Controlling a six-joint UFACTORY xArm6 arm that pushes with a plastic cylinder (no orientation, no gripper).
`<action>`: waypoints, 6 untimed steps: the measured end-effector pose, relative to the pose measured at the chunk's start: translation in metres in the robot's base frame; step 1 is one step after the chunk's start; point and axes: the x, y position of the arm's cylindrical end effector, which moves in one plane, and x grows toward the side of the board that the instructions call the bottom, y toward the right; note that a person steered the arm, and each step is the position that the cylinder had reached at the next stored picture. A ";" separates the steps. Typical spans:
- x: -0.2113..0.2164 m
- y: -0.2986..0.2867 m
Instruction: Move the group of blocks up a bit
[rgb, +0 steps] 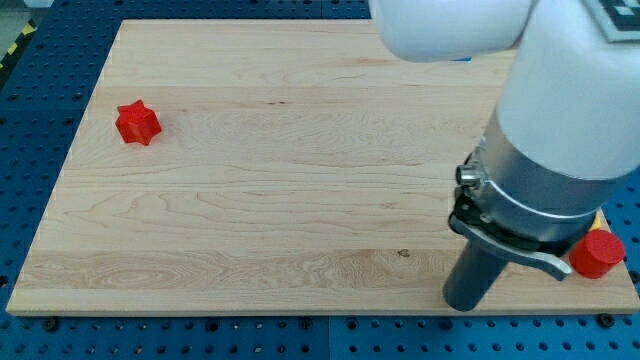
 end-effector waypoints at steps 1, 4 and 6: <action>0.000 0.050; 0.000 0.143; -0.013 0.147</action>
